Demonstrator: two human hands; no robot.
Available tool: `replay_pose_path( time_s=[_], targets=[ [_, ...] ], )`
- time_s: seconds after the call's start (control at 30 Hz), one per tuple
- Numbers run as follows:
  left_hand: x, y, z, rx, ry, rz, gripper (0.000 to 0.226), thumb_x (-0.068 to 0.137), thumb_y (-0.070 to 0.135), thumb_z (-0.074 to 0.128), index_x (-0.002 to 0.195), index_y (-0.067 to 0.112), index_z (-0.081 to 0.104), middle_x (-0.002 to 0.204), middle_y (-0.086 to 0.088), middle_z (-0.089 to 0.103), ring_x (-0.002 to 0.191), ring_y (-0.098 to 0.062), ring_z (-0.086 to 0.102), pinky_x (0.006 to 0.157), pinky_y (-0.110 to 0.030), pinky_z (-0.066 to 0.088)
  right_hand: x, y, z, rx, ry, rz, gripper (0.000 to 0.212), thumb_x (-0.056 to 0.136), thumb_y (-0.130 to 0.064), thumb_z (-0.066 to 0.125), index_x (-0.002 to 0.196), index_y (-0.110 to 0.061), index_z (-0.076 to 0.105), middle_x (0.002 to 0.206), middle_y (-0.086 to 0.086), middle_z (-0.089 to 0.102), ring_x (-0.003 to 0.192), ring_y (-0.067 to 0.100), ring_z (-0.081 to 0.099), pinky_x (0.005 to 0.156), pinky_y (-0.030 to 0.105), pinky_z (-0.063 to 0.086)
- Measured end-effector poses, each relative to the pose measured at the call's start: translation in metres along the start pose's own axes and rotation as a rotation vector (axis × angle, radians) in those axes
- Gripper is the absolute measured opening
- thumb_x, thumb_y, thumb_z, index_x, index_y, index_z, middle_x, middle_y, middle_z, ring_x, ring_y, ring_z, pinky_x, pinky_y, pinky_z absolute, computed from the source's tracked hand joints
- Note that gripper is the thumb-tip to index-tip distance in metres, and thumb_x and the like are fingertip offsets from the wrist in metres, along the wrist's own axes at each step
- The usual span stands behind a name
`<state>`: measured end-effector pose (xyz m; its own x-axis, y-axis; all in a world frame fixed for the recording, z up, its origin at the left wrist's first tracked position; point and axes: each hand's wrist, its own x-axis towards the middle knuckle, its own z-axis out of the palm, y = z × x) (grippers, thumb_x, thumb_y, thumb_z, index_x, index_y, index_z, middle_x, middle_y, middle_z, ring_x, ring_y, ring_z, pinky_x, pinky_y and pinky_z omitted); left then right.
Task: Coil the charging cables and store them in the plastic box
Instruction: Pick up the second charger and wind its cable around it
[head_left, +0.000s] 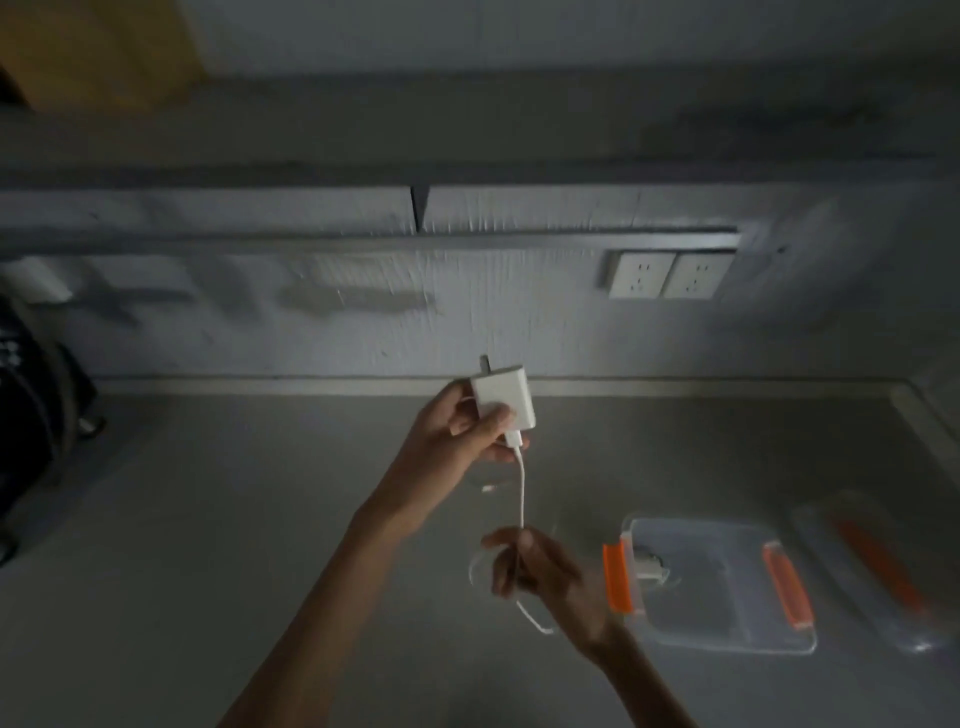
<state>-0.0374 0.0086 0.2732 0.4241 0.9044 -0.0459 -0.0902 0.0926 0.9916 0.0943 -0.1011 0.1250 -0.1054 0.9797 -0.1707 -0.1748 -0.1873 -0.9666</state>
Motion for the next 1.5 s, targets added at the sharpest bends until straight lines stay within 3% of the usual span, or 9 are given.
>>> replay_pose_path(
  time_s=[0.1, 0.2, 0.27, 0.37, 0.57, 0.93, 1.1, 1.3, 1.5],
  targets=[
    [-0.008, 0.042, 0.016, 0.116, 0.036, 0.18, 0.023, 0.09, 0.015, 0.062, 0.112, 0.01, 0.062, 0.098, -0.006, 0.076, 0.087, -0.022, 0.076, 0.069, -0.031, 0.062, -0.036, -0.024, 0.0, -0.334, 0.097, -0.128, 0.036, 0.098, -0.043, 0.04, 0.1, -0.022, 0.069, 0.06, -0.01, 0.059, 0.055, 0.004, 0.051, 0.061, 0.022, 0.043],
    [-0.02, 0.063, 0.035, 0.44, 0.154, 0.327, 0.031, 0.088, 0.025, 0.064, 0.116, 0.013, 0.059, 0.109, -0.003, 0.07, 0.096, -0.02, 0.071, 0.075, -0.037, 0.061, -0.082, -0.076, -0.017, -0.951, 0.163, -0.445, 0.021, 0.097, -0.05, 0.042, 0.095, -0.048, 0.062, 0.092, -0.043, 0.058, 0.083, -0.024, 0.054, 0.091, 0.01, 0.035],
    [-0.034, 0.068, 0.051, 0.587, 0.23, 0.388, 0.027, 0.089, 0.019, 0.067, 0.115, 0.013, 0.061, 0.106, 0.0, 0.07, 0.093, -0.015, 0.07, 0.076, -0.034, 0.061, -0.106, -0.13, -0.032, -1.179, 0.185, -0.726, 0.019, 0.097, -0.048, 0.043, 0.094, -0.043, 0.061, 0.098, -0.032, 0.061, 0.081, -0.018, 0.059, 0.075, 0.011, 0.043],
    [-0.064, 0.069, 0.086, 0.63, 0.264, 0.379, 0.026, 0.086, 0.014, 0.071, 0.111, 0.018, 0.064, 0.097, 0.007, 0.072, 0.084, -0.011, 0.071, 0.07, -0.021, 0.058, -0.129, -0.213, -0.06, -1.171, 0.181, -1.039, 0.015, 0.098, -0.035, 0.05, 0.097, -0.03, 0.064, 0.086, -0.013, 0.07, 0.071, 0.004, 0.067, 0.058, 0.022, 0.052],
    [-0.129, 0.077, 0.19, 0.48, 0.126, 0.393, 0.031, 0.083, 0.013, 0.063, 0.112, 0.023, 0.067, 0.098, 0.009, 0.076, 0.089, -0.008, 0.074, 0.079, -0.021, 0.057, -0.154, -0.316, -0.124, -1.021, 0.324, -1.256, 0.018, 0.088, -0.033, 0.071, 0.091, -0.015, 0.076, 0.091, -0.007, 0.075, 0.082, 0.011, 0.071, 0.071, 0.031, 0.057],
    [-0.133, 0.102, 0.295, 0.223, -0.244, 0.268, 0.03, 0.077, 0.014, 0.073, 0.107, 0.018, 0.069, 0.102, -0.006, 0.074, 0.097, -0.021, 0.072, 0.075, -0.029, 0.06, -0.195, -0.272, -0.198, -0.267, -0.086, -0.391, 0.012, 0.088, -0.011, 0.058, 0.085, -0.006, 0.068, 0.073, 0.008, 0.064, 0.065, 0.024, 0.057, 0.06, 0.029, 0.046],
    [-0.1, 0.081, 0.319, 0.202, -0.132, 0.149, 0.016, 0.084, 0.012, 0.074, 0.099, 0.009, 0.071, 0.09, -0.009, 0.078, 0.082, -0.023, 0.075, 0.077, -0.026, 0.059, -0.225, -0.201, -0.192, -0.052, 0.26, -0.298, 0.031, 0.094, -0.037, 0.057, 0.069, -0.022, 0.067, 0.046, -0.007, 0.043, 0.037, 0.006, 0.031, 0.039, 0.019, 0.019],
    [-0.055, 0.041, 0.317, 0.117, 0.109, 0.01, 0.017, 0.088, 0.016, 0.069, 0.093, -0.001, 0.068, 0.074, -0.008, 0.068, 0.065, -0.018, 0.057, 0.062, -0.026, 0.046, -0.257, -0.137, -0.168, -0.396, 0.266, -0.209, 0.019, 0.095, -0.035, 0.054, 0.111, -0.031, 0.063, 0.042, -0.005, 0.052, 0.035, 0.003, 0.044, 0.043, 0.013, 0.038],
    [-0.06, 0.034, 0.302, 0.349, 0.082, 0.086, 0.018, 0.082, 0.02, 0.073, 0.094, 0.009, 0.066, 0.086, -0.01, 0.073, 0.08, -0.023, 0.07, 0.07, -0.033, 0.054, -0.292, -0.216, -0.164, -1.163, 0.335, -0.323, 0.015, 0.088, -0.059, 0.048, 0.099, -0.053, 0.058, 0.066, -0.03, 0.058, 0.066, -0.017, 0.059, 0.07, 0.003, 0.04]
  ],
)
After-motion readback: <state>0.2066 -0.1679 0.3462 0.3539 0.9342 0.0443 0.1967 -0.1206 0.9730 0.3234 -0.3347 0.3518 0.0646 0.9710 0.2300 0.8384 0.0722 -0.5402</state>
